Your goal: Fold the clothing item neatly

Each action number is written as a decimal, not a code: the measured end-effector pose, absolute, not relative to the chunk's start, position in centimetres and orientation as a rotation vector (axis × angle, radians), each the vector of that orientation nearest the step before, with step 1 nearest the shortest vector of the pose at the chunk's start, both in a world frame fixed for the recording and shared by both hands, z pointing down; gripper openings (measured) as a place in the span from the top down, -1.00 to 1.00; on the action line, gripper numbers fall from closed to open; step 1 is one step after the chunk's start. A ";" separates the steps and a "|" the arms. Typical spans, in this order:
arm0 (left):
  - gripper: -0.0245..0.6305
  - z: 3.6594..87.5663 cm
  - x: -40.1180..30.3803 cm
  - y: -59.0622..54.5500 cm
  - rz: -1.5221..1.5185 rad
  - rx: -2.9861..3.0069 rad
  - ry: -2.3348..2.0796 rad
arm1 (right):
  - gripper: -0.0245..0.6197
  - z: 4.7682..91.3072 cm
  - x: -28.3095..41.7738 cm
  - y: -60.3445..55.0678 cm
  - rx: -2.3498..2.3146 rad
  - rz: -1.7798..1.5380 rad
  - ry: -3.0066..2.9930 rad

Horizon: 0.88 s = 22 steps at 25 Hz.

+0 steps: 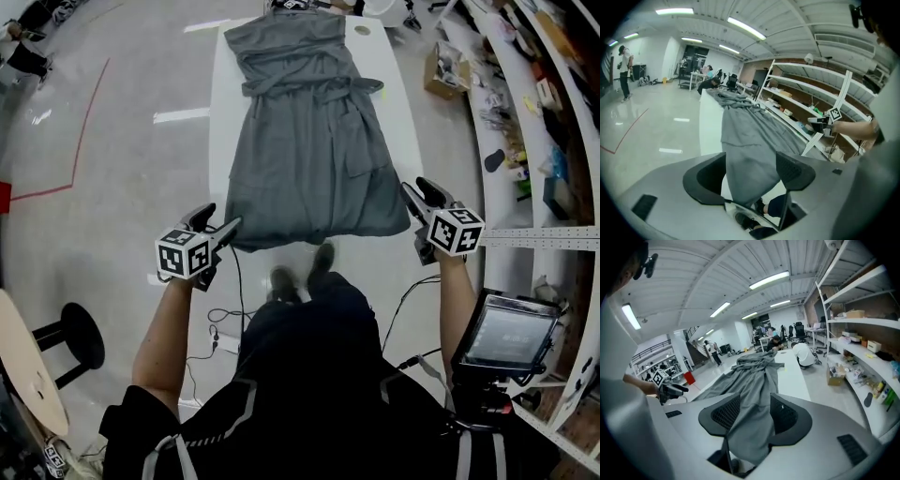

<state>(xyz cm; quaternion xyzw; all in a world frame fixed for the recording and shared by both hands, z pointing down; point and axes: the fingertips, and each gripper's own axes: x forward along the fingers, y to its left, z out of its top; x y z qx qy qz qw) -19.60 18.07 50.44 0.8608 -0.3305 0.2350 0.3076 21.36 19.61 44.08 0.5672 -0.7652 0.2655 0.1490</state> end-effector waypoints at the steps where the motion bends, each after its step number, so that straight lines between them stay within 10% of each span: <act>1: -0.03 51.5 -20.1 18.7 0.642 2.249 -0.898 | 0.36 45.4 21.6 20.3 1.612 0.791 -2.184; 22: -0.32 65.2 -20.6 29.1 0.595 2.148 -0.842 | -0.01 62.1 23.8 32.2 0.966 1.146 -2.325</act>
